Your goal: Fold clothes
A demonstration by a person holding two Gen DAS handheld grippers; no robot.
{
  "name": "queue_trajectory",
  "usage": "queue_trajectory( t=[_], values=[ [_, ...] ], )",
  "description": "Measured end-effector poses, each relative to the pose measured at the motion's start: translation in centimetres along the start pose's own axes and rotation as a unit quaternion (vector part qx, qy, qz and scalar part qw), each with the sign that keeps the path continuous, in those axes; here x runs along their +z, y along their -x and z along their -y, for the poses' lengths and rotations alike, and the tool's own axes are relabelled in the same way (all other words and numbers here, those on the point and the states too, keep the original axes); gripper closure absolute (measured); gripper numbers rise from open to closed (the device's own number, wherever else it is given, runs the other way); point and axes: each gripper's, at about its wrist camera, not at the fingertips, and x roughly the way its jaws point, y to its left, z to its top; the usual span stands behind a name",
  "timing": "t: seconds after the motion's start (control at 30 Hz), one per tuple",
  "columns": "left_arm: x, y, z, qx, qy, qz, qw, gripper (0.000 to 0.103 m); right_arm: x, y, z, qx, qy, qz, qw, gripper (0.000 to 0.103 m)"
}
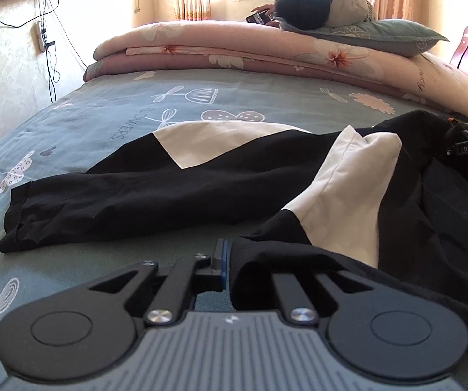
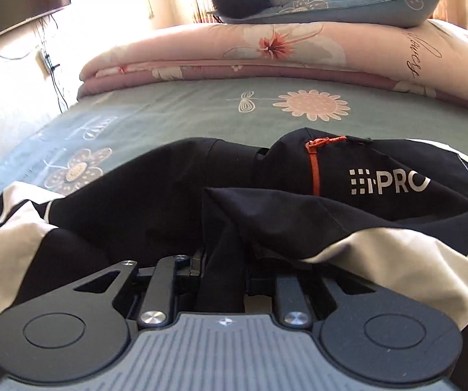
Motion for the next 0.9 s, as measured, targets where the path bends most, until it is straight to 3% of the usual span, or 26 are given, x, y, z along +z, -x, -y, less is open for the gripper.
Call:
queue_trajectory(
  t=[0.17, 0.3, 0.33, 0.47, 0.57, 0.73, 0.8, 0.87, 0.9],
  values=[
    [-0.8, -0.6, 0.1, 0.001, -0.003, -0.01, 0.9999, 0.099, 0.0, 0.9, 0.5, 0.014, 0.003, -0.012, 1.0, 0.072],
    [-1.0, -0.7, -0.6, -0.003, 0.013, -0.015, 0.9998, 0.099, -1.6, 6.4, 0.8, 0.051, 0.036, -0.015, 0.998, 0.065],
    [-1.0, -0.7, -0.7, -0.003, 0.016, -0.017, 0.9997, 0.098, -2.2, 7.9, 0.9, 0.061, 0.05, -0.016, 0.997, 0.06],
    [-0.9, -0.9, -0.7, 0.0, 0.015, -0.02, 0.9997, 0.098, -5.1, 10.3, 2.2, 0.048, 0.091, -0.039, 0.994, 0.053],
    [-0.8, -1.0, -0.6, 0.004, 0.017, -0.023, 0.9996, 0.098, -6.8, 9.3, 4.4, 0.043, 0.058, -0.06, 0.996, 0.051],
    [-0.8, -1.3, -0.5, 0.009, 0.016, -0.031, 0.9994, 0.098, -8.6, 5.4, 7.3, 0.079, -0.049, -0.062, 0.994, 0.043],
    [-0.8, -1.2, -0.4, 0.01, 0.015, -0.033, 0.9993, 0.098, -9.5, 4.4, 7.6, 0.106, -0.077, -0.067, 0.989, 0.054],
    [-0.8, -1.1, -0.3, 0.012, 0.013, -0.033, 0.9993, 0.098, -10.2, 4.5, 7.1, 0.114, -0.085, -0.071, 0.987, 0.084],
    [-0.8, -1.0, -0.2, 0.013, 0.013, -0.033, 0.9993, 0.099, -10.4, 4.9, 6.8, 0.113, -0.085, -0.072, 0.987, 0.086]
  ],
)
